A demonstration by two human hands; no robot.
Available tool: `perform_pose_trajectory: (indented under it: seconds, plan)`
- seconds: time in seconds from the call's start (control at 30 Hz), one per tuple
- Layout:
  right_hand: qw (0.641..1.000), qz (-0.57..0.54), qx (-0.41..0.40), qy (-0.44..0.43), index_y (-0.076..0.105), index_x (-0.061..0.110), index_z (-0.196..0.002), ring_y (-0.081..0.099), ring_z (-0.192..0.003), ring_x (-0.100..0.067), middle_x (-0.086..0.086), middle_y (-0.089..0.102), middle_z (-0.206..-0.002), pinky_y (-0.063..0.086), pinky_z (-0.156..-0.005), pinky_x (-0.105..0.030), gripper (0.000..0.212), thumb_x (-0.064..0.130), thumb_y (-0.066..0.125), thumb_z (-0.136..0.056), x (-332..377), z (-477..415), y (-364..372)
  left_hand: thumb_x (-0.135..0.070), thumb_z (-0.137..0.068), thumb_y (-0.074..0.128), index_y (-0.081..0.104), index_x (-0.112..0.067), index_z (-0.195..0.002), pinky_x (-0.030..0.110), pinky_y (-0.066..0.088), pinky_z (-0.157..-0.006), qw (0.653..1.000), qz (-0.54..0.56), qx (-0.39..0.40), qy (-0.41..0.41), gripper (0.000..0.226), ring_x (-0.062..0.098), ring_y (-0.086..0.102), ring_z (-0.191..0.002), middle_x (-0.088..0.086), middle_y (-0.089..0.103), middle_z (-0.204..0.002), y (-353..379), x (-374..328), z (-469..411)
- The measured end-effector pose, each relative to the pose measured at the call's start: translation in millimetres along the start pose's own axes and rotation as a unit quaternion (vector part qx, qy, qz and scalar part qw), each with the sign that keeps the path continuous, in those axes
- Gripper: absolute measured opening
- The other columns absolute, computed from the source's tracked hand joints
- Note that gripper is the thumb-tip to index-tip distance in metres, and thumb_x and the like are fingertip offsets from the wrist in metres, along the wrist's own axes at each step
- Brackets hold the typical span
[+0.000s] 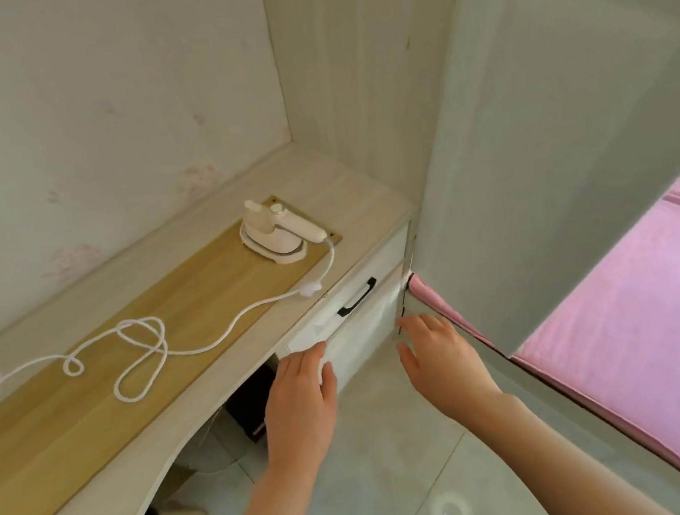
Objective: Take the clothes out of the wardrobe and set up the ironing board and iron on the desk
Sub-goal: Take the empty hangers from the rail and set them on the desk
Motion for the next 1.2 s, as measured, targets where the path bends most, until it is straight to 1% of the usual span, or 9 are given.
perform_pose_trajectory:
  seconds: [0.1,0.23,0.33,0.43,0.6,0.7,0.87,1.03,1.2]
  plan:
    - [1.000,-0.002,-0.013,0.007,0.049,0.015,-0.130,0.044,-0.126,-0.019,0.001,0.049,-0.137,0.044,-0.097,-0.030,0.036,0.027,0.043,-0.097,-37,7,-22,-0.020,-0.097,0.050,0.059,-0.013,-0.127,0.034,0.052,-0.089,1.000,0.012,0.006,0.012,0.032,0.016,0.057,-0.111,0.002,0.063,-0.116,25,-35,-2]
    - [0.999,-0.011,-0.044,0.011,0.053,0.011,-0.123,0.049,-0.118,-0.023,-0.004,0.055,-0.130,0.043,-0.087,-0.031,0.029,0.019,0.047,-0.095,-89,20,-54,-0.019,-0.097,0.051,0.060,-0.013,-0.125,0.033,0.052,-0.087,0.999,0.011,0.011,0.029,0.031,0.016,0.056,-0.112,0.000,0.064,-0.114,62,-89,2]
    - [0.998,-0.016,-0.055,0.013,0.054,0.012,-0.123,0.051,-0.107,-0.026,-0.004,0.057,-0.126,0.043,-0.082,-0.031,0.030,0.015,0.050,-0.094,-133,32,-77,-0.021,-0.097,0.051,0.060,-0.016,-0.125,0.026,0.049,-0.085,0.999,0.010,0.014,0.036,0.030,0.012,0.055,-0.112,-0.003,0.063,-0.114,93,-135,11]
    - [0.997,-0.032,-0.060,0.027,0.052,0.012,-0.126,0.049,-0.113,-0.026,-0.005,0.059,-0.116,0.044,-0.085,-0.033,0.032,0.018,0.049,-0.095,-181,45,-98,-0.020,-0.096,0.052,0.061,-0.016,-0.123,0.024,0.047,-0.084,0.998,0.017,0.018,0.050,0.029,0.012,0.055,-0.110,-0.004,0.064,-0.112,126,-182,16]
    - [0.996,-0.024,-0.063,0.064,0.048,0.013,-0.130,0.043,-0.121,-0.023,-0.003,0.055,-0.127,0.044,-0.087,-0.033,0.034,0.025,0.042,-0.098,-256,67,-132,-0.020,-0.097,0.050,0.060,-0.015,-0.124,0.030,0.048,-0.089,0.994,0.022,0.047,0.098,0.029,0.013,0.053,-0.109,-0.005,0.064,-0.110,176,-257,23]
    - [0.992,-0.035,-0.076,0.093,0.047,0.015,-0.131,0.042,-0.123,-0.021,-0.001,0.053,-0.129,0.046,-0.088,-0.032,0.035,0.026,0.041,-0.099,-296,76,-152,-0.020,-0.096,0.050,0.060,-0.016,-0.124,0.025,0.045,-0.091,0.989,0.031,0.069,0.127,0.030,0.012,0.053,-0.109,-0.005,0.064,-0.110,201,-300,23]
    - [0.986,-0.024,-0.108,0.125,0.046,0.015,-0.132,0.044,-0.123,-0.020,-0.001,0.053,-0.132,0.043,-0.092,-0.030,0.035,0.028,0.042,-0.099,-350,75,-185,-0.017,-0.097,0.048,0.056,-0.018,-0.128,0.012,0.034,-0.093,0.977,0.053,0.119,0.171,0.033,0.006,0.050,-0.114,-0.006,0.060,-0.118,236,-365,9]
    - [0.982,-0.008,-0.125,0.143,0.047,0.014,-0.131,0.044,-0.121,-0.020,0.000,0.054,-0.131,0.042,-0.095,-0.031,0.036,0.028,0.043,-0.099,-395,58,-213,-0.019,-0.099,0.044,0.049,-0.019,-0.134,0.014,0.032,-0.098,0.967,0.065,0.147,0.196,0.035,0.006,0.046,-0.120,-0.005,0.055,-0.127,271,-418,-21]
    - [0.980,0.016,-0.132,0.148,0.049,0.013,-0.129,0.045,-0.118,-0.023,-0.002,0.055,-0.128,0.039,-0.092,-0.031,0.034,0.026,0.044,-0.099,-429,21,-238,-0.017,-0.098,0.045,0.050,-0.016,-0.133,0.028,0.046,-0.097,0.978,0.041,0.105,0.175,0.035,0.015,0.047,-0.120,0.002,0.057,-0.126,298,-453,-71]
Point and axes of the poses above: each hand's wrist, its own z-axis away from the middle knuckle, its own y-axis out of the palm, x = y × z, the point moved 1 cm from there along -z, towards the middle knuckle
